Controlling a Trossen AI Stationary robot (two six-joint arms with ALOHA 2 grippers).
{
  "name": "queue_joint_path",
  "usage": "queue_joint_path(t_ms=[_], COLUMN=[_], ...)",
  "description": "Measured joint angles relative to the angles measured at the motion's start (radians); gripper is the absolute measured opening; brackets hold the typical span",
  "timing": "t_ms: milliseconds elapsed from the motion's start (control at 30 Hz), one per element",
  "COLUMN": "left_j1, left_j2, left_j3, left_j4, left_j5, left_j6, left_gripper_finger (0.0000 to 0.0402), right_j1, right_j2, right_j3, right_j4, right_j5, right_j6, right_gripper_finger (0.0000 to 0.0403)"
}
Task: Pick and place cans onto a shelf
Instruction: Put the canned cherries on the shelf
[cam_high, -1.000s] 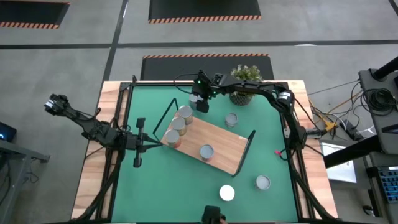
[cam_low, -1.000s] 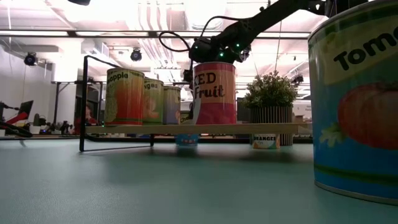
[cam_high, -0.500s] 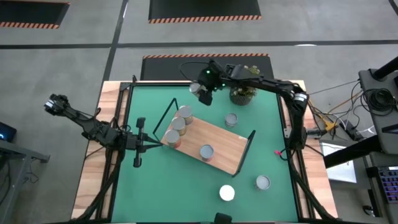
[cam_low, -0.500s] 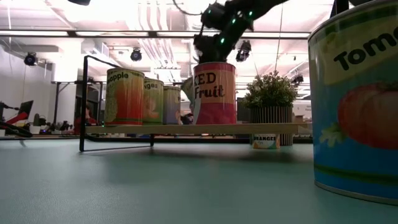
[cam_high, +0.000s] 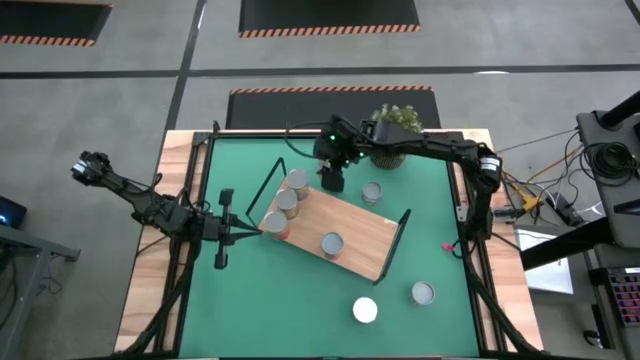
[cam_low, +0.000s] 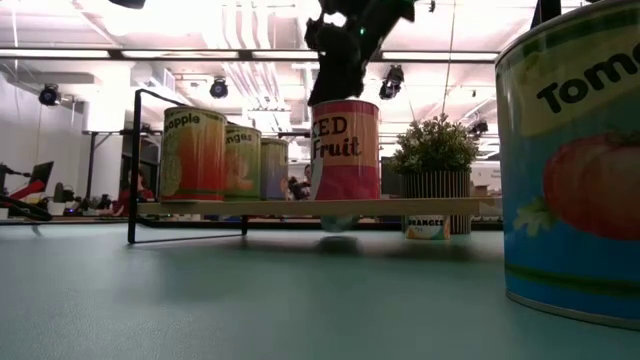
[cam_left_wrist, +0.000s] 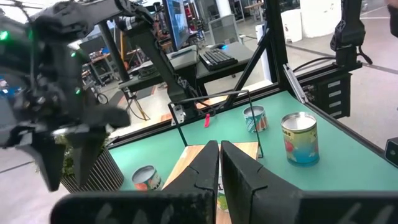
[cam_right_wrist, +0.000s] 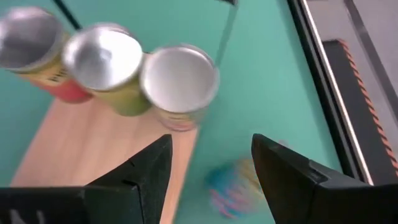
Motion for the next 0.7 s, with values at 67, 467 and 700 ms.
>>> queue_joint_path(t_ms=[67, 467, 700], left_j1=[0.000, 0.000, 0.000], left_j2=[0.000, 0.000, 0.000], left_j3=[0.000, 0.000, 0.000], left_j4=[0.000, 0.000, 0.001], left_j5=[0.000, 0.000, 0.000], left_j6=[0.000, 0.000, 0.000], left_gripper_finger=[0.0000, 0.0000, 0.0000], right_j1=[0.019, 0.081, 0.039], right_j2=[-0.023, -0.072, -0.032], right_j3=[0.000, -0.004, -0.004], right_j4=[-0.006, -0.049, -0.077], right_j5=[0.010, 0.189, 0.358], right_j6=[0.014, 0.187, 0.358], right_gripper_finger=[0.0204, 0.0196, 0.0181])
